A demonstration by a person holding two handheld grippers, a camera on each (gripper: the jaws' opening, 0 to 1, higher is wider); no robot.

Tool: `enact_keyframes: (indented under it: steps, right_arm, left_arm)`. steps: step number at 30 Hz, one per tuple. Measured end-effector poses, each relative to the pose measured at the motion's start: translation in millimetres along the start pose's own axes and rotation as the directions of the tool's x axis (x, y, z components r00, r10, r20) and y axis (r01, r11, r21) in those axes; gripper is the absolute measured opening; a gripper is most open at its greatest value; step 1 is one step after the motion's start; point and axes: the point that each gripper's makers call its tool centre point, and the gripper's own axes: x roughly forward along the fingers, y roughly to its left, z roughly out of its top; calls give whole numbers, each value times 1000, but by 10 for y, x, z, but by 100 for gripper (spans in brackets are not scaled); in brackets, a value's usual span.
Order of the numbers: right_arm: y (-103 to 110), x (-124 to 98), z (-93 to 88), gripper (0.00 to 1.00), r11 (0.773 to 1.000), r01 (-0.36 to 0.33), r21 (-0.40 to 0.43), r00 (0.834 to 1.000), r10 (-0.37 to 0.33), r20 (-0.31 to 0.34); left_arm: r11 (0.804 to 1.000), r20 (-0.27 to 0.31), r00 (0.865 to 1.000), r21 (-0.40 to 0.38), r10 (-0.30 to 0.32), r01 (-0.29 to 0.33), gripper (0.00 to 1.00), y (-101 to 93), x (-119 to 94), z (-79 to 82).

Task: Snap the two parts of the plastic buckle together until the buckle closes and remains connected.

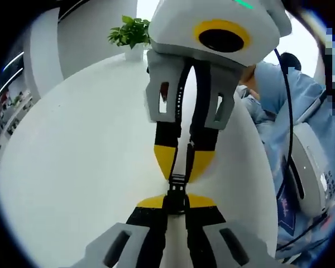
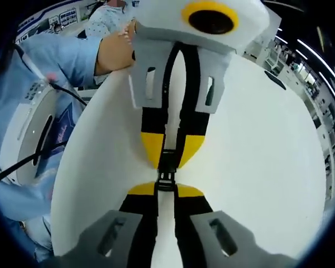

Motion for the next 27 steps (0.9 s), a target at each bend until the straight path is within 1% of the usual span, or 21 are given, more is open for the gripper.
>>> enact_keyframes:
  steps: [4,9,10,12,13,14,15,17,18,20,24,27]
  right_arm:
    - [-5,6,8,7,1000,1,-8,1000,-1,8]
    - [-9,14,22,7,1000,-5,-30,1000,5,20]
    - [-18,18,24,7,1000,-6,-18,1000,6,27]
    - [-16,24,33,7,1000,-10,-20,999,11,36]
    - [-17,29,44,7,1000,-10,-18,999,11,44]
    - [-17,54,106,7,1000,-10,-7,996,11,85]
    - [-35,52,42,7,1000,-19,13,998,18,55]
    - [-46,79,37,7,1000,-10,3,999,10,50]
    - [-44,72,37,7,1000,-2,-14,999,3,47]
    - [-59,83,22,8,1000,-8,10,999,8,52]
    - [-26,90,39,9,1000,0,3,998,0,55]
    - [-16,89,50,9,1000,3,13,999,-4,46]
  left_arm:
    - [1000,0,1000,26,-4,4,8,-3,12,-8]
    - [999,1,1000,31,-11,11,8,9,10,-8]
    - [999,-2,1000,33,-8,8,8,8,12,-7]
    - [1000,-4,1000,30,-7,8,7,9,10,-10]
    - [1000,1,1000,27,-9,9,7,9,13,-8]
    - [1000,40,999,22,-21,20,7,-6,50,56]
    - [1000,10,1000,23,-15,15,7,-11,15,49]
    - [999,14,1000,31,-13,12,7,-26,-5,63]
    - [999,20,1000,32,-15,14,8,-27,-19,64]
    - [999,28,999,26,-26,25,8,-35,-35,69]
    - [999,23,999,36,-23,22,9,-47,-43,65]
    - [999,25,999,44,-26,25,9,-54,-45,59]
